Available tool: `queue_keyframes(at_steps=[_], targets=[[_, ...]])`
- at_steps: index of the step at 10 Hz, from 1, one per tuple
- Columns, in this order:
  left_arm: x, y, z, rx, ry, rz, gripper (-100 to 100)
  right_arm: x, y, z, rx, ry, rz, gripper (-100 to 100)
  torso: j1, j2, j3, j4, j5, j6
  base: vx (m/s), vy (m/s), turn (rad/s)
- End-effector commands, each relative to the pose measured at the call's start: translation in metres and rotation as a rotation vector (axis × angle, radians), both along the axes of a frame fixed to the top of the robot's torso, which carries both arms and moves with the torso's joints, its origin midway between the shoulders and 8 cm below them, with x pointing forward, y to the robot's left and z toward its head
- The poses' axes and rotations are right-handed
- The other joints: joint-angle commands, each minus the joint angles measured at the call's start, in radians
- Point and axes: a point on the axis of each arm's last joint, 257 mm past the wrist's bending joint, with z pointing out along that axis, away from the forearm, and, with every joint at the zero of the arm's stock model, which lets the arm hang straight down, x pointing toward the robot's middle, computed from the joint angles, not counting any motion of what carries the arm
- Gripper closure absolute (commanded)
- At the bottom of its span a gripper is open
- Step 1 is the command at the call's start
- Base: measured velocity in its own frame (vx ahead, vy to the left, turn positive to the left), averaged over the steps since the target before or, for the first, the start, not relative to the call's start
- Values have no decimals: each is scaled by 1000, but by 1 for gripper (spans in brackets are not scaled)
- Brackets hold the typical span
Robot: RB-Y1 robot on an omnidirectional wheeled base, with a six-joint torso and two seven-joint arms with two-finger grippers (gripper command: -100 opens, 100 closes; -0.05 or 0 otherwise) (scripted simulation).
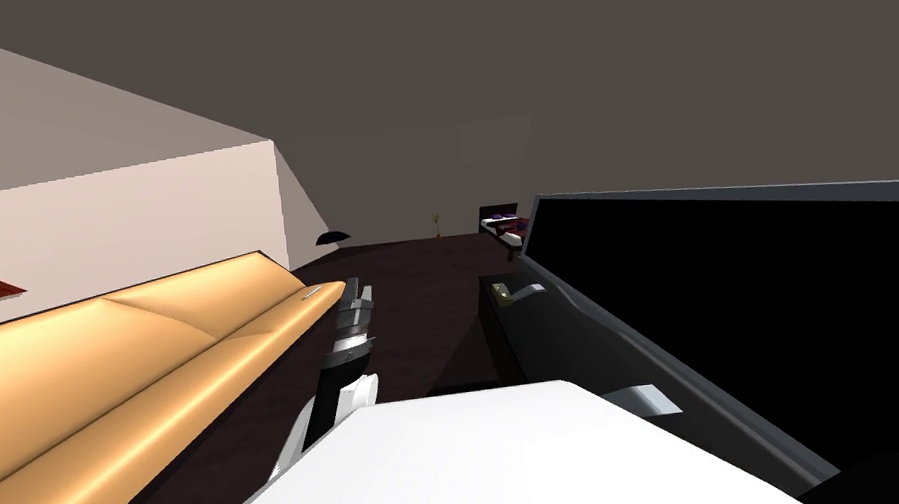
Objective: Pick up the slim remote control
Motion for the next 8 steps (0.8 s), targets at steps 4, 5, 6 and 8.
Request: queue_keyframes(at_steps=[4, 5, 6, 8], targets=[[0, 0, 0, 0, 0, 0, 0, -3, -6, 9, -1, 1, -7, 100, 1, 0, 0, 0, 1, 0, -3, 11, 25], [0, 0, 0, 0, 0, 0, 0, -4, -9, 14, -1, 1, -10, 100, 2, 0, 0, 0, 1, 0, -4, 30, 23], [0, 0, 0, 0, 0, 0, 0, -5, -12, 19, 0, 2, -13, 100, 2, 0, 0, 0, 1, 0, -6, 35, 34], [0, 0, 0, 0, 0, 0, 0, -4, -11, 17, -1, 1, -10, 0, 2, 0, 0, 0, 1, 0, -1, 7, 2]])
